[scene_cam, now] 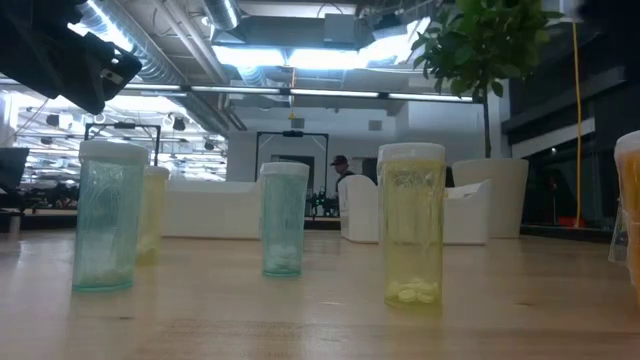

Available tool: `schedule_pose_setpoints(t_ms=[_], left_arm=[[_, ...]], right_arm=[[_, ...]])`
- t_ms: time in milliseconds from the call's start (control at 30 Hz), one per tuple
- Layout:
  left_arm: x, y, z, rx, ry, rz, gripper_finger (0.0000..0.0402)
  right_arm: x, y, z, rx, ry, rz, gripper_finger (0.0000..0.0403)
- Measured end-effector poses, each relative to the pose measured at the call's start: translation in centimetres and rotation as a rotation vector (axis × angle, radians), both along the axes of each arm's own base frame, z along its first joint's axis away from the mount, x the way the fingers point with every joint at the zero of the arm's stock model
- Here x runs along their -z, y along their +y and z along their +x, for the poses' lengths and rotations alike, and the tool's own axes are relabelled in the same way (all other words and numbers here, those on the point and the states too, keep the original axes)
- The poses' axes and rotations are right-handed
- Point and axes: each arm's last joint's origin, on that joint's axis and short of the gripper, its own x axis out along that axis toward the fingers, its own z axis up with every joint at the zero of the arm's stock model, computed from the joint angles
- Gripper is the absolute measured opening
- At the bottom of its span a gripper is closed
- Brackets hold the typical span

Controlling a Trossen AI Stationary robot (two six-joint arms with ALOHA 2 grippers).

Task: Pick and place medicine bottles into bin by pill shape (circle, oval)
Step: Put the right orange pill bottle into the right white bin

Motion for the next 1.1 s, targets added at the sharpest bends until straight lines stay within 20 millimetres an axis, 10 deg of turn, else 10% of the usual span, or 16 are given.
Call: schedule_pose_setpoints(t_ms=[400,1100], left_arm=[[-0.3,-0.2,0.2,0.003,-0.034,-0.032,0.0141],[-0.3,-0.2,0.2,-0.009,-0.027,-0.037,0.0140]], right_arm=[[-0.1,8.1,-5.3,0.171,-0.150,0.031,0.0245],[1.8,10.1,-6.1,0.059,-0.132,-0.022,0.0245]])
